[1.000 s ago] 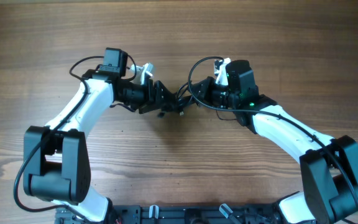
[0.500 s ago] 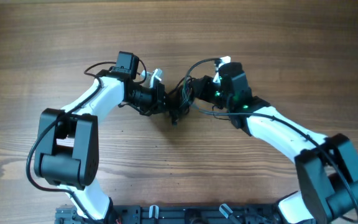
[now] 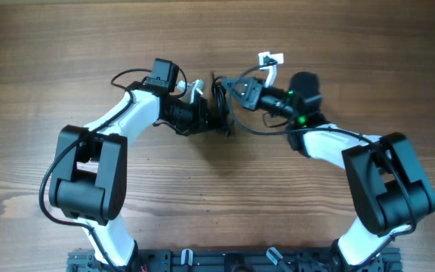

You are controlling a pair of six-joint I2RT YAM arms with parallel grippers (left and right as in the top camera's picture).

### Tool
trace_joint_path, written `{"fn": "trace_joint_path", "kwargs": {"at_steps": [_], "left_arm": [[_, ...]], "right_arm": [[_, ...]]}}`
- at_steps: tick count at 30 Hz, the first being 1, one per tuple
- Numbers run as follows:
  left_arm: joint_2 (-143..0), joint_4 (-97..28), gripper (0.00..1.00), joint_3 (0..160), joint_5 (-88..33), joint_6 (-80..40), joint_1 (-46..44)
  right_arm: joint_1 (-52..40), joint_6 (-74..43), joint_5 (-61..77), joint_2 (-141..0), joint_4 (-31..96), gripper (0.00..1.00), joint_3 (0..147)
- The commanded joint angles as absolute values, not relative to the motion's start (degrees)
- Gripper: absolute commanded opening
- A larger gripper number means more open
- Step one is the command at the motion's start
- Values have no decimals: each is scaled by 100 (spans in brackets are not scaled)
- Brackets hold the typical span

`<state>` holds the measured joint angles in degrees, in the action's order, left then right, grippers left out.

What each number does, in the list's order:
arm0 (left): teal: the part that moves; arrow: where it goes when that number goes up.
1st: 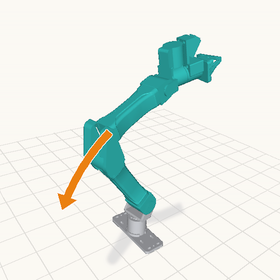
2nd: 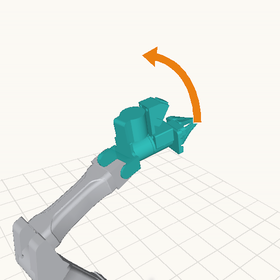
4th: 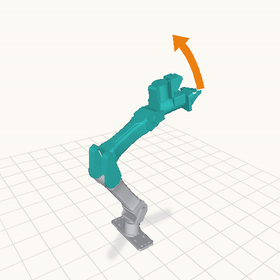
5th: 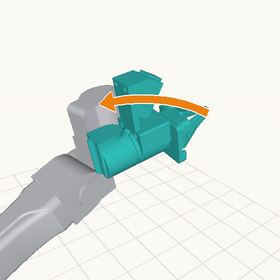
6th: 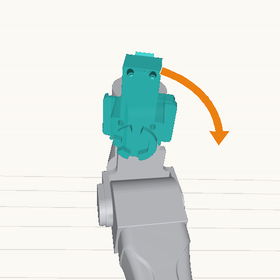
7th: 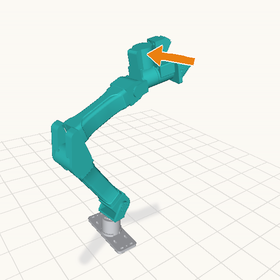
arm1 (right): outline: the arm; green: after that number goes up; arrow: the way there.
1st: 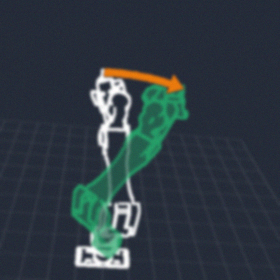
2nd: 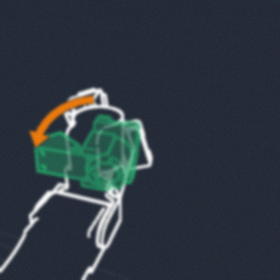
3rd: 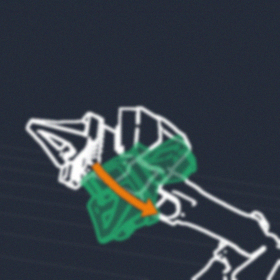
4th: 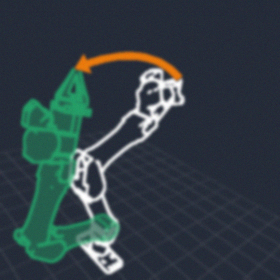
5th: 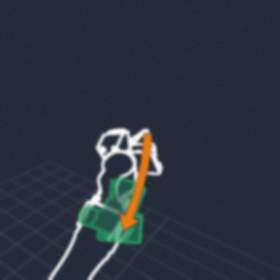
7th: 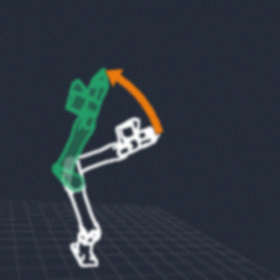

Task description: Untangle cables

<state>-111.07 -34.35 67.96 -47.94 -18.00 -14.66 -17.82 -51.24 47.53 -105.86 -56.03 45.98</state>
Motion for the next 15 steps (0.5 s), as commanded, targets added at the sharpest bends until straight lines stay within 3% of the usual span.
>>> {"fn": "trace_joint_path", "kwargs": {"at_steps": [1,3,5,7,11,13,15], "left_arm": [[-11522,-3656,4,6471,-3889,-1852,-1590],[-11522,-3647,4,6471,-3889,-1852,-1586],[-11522,-3612,4,6471,-3887,-1852,-1586],[-11522,-3599,4,6471,-3697,-2023,-1579],[-11522,-3642,4,6471,-3527,-2261,-1496],[-11520,-3688,4,6471,-3581,-2300,-1404],[-11520,-3754,4,6471,-3699,-2296,-1317]], "right_arm": [[-1131,-5575,6163,-10353,-6198,4,4908],[-1004,-5500,6084,-10355,-4991,4,4908],[-1063,-4272,6121,-10366,-3789,4,4908],[-1129,-3369,6982,-10363,-3640,4,4906],[-873,-5948,6952,-10363,-5826,4,4906],[-788,-6504,6790,-10363,-6932,5,4906],[-679,-6598,6418,-10363,-7054,7,4906]]}}
